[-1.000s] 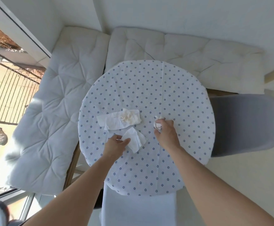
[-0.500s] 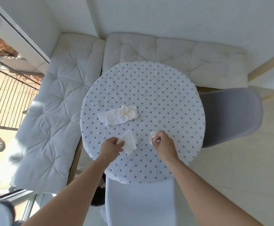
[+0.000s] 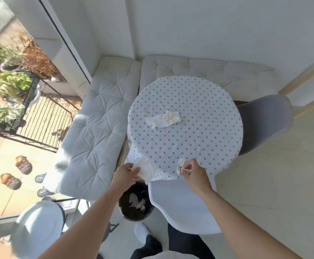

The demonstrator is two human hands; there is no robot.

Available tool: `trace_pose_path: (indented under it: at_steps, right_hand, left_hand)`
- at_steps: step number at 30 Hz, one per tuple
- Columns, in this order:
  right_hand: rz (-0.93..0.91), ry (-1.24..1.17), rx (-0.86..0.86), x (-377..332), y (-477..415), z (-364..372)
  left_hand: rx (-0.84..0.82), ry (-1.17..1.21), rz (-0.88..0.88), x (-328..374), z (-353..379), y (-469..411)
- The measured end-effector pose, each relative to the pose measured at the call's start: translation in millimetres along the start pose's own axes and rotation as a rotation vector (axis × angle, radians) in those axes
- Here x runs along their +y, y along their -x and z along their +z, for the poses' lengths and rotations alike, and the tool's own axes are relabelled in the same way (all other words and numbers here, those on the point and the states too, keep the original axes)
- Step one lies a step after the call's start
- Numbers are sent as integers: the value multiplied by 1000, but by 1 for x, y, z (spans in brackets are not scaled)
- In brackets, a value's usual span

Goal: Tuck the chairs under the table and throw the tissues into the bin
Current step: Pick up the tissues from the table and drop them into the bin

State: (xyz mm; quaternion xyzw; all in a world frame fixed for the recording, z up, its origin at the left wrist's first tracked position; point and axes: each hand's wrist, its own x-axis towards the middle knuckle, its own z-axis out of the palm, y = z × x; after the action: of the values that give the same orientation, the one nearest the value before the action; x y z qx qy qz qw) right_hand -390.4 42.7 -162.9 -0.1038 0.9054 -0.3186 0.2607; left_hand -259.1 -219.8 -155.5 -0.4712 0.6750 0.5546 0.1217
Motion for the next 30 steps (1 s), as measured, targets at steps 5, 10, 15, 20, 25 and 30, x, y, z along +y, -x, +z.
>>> trace_pose_path:
  at_steps: [5,10,15,20,25,30]
  right_hand:
    - [-6,33,-79,-27,42,45]
    - [-15,53,-208,-47,67,96]
    - [-37,130,-317,-52,74,146]
    - [-7,180,-378,-48,68,190]
    - [-6,226,-442,-34,61,247]
    - [3,274,-478,-12,50,311]
  left_hand:
    - [48,-6,-25,-64,-53,21]
    - [75,-30,-77,-121,-85,43]
    - [144,-34,-143,-168,-98,50]
    - [136,-60,-217,-212,-95,42]
    - [134,-38,-281,-242,-79,23]
    - [134,-17,-334,-274,-49,-11]
